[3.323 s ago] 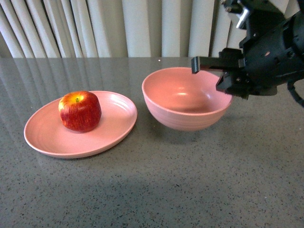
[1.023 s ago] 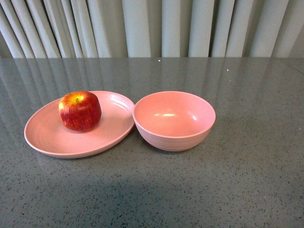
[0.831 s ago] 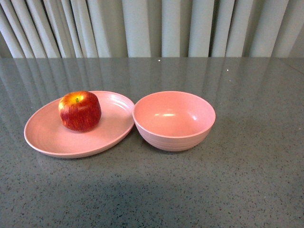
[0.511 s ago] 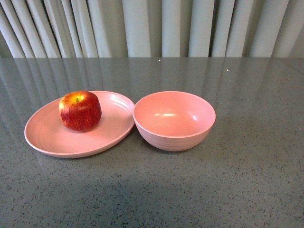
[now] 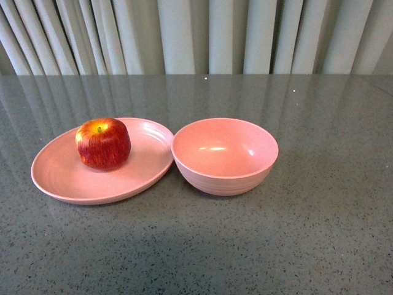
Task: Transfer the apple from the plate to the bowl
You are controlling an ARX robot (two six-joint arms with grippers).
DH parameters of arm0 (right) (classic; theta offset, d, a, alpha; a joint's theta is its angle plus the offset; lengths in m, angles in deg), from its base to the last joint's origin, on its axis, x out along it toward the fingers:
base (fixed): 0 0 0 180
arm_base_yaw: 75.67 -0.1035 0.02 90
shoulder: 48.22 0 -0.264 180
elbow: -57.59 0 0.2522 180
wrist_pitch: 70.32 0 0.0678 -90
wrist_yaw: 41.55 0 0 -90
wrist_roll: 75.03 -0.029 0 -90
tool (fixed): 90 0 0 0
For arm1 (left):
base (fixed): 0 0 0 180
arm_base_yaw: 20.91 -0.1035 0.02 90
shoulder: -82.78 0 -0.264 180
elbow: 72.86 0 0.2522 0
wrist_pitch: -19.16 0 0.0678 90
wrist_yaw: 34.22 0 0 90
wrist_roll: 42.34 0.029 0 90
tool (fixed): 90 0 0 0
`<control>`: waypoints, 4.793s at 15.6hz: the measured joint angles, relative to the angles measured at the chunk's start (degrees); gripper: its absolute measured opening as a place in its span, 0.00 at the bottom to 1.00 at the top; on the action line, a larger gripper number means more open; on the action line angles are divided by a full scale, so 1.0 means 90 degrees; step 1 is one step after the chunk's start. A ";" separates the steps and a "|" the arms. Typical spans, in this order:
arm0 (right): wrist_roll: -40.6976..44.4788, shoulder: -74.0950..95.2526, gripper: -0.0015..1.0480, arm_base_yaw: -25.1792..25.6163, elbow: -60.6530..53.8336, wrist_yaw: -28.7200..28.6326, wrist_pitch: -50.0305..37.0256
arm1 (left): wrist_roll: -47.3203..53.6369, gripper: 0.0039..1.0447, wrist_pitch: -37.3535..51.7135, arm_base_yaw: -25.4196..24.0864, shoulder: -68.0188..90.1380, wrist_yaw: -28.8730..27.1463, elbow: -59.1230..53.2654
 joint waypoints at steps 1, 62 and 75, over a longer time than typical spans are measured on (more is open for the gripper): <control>0.0000 0.0000 0.14 0.0000 -0.0002 0.0000 0.0000 | 0.0000 0.94 0.0000 0.0000 0.0000 0.0000 0.0000; 0.0000 0.0000 0.94 0.0000 -0.0002 0.0000 0.0000 | 0.0005 0.64 0.2118 0.2970 0.9930 -0.0359 0.5923; 0.0000 0.0000 0.94 0.0000 -0.0002 0.0000 0.0000 | -0.0539 0.64 0.2050 0.3711 1.1635 -0.0287 0.6411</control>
